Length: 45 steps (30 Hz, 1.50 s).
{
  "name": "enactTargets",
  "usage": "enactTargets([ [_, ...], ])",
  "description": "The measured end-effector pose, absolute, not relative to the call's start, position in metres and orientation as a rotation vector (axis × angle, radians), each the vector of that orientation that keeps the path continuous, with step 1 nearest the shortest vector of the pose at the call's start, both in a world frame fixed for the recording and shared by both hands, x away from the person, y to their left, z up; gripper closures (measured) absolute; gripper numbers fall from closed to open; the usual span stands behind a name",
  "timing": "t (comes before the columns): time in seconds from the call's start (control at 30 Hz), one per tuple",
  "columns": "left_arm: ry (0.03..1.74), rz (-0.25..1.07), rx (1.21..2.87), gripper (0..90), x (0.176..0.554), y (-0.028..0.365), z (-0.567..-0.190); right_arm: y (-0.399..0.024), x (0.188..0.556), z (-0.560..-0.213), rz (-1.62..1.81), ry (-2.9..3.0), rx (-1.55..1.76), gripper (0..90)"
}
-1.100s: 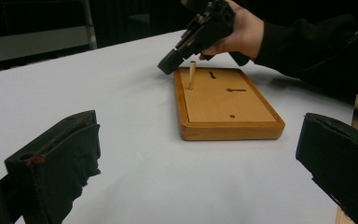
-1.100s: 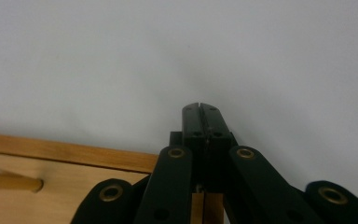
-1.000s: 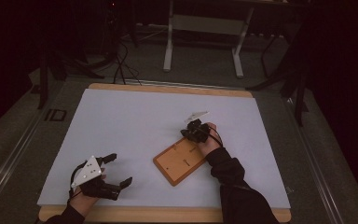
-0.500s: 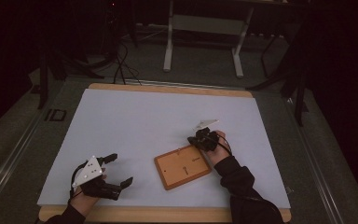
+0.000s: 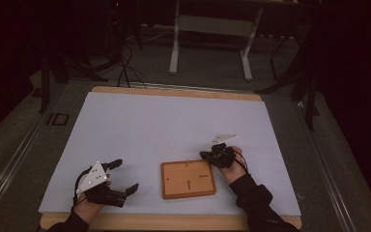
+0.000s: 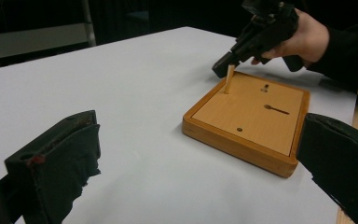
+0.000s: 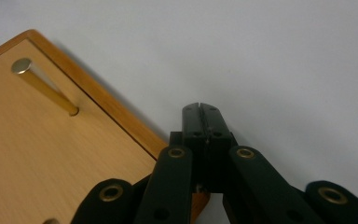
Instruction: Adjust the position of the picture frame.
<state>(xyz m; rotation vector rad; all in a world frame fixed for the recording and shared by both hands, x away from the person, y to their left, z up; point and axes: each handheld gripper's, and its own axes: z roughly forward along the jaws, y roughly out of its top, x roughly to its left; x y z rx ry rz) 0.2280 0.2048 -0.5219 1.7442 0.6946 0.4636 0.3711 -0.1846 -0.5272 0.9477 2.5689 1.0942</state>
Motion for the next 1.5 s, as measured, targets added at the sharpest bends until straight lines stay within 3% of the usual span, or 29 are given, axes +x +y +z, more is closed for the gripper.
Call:
enactTargets([
  [0.77,0.673,0.451,1.751,0.0,0.229,0.201,-0.523,-0.188,0.35,-0.527,1.099,2.575,0.953,90.0],
  [1.5,0.516,0.318,1.798,0.0,0.225,0.171,-0.516,-0.213,0.331,-0.509,1.167,2.487,0.934,89.5],
])
